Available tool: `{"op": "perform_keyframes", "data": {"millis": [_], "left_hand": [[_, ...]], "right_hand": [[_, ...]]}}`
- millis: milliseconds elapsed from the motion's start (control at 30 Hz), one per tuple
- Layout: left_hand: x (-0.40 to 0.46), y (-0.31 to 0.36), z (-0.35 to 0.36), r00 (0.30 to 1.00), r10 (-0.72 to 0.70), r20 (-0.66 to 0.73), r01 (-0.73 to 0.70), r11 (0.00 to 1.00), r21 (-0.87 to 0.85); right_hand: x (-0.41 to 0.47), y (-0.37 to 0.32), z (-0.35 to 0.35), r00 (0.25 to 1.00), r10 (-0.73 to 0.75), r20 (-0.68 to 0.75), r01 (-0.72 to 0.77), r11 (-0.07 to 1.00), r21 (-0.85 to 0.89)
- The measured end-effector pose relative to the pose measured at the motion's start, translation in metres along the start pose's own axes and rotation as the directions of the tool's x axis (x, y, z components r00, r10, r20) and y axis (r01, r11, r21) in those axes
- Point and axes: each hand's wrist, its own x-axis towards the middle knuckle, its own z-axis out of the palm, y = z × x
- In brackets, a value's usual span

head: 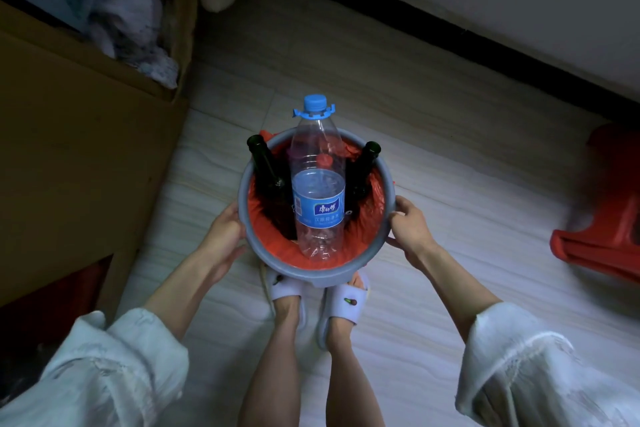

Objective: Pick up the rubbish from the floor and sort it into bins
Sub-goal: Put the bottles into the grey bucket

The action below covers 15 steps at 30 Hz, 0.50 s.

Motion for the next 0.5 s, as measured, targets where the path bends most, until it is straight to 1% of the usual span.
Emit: {"op": "perform_keyframes", "data": {"millis": [67,200,300,500], "left_hand": [[0.003,0.002,0.001,0.999,-0.031,-0.020,0.030,0.999,-0.037],[0.009,0.021,0.002,0.998,-0.044,-0.045,0.044,0.999,-0.005],[0.009,0.044,0.012,1.000,-0.022,-0.018,0.023,0.999,0.039],[0.024,0.090,0.054,1.000,-0.013,0.013,0.013,1.000,-0.011]], "right_hand": [[0.002,-0.003,-0.004,1.000,0.015,0.008,-0.015,1.000,0.028],[0.010,-0.014,-0.014,0.999,0.041,0.034,-0.044,0.993,0.108],[0.019,-0.028,-0.027,0.998,0.040,0.055,-0.046,0.991,0.122],[0.045,-0.069,-0.078,0.995,0.007,0.095,-0.021,0.988,0.152]]}}
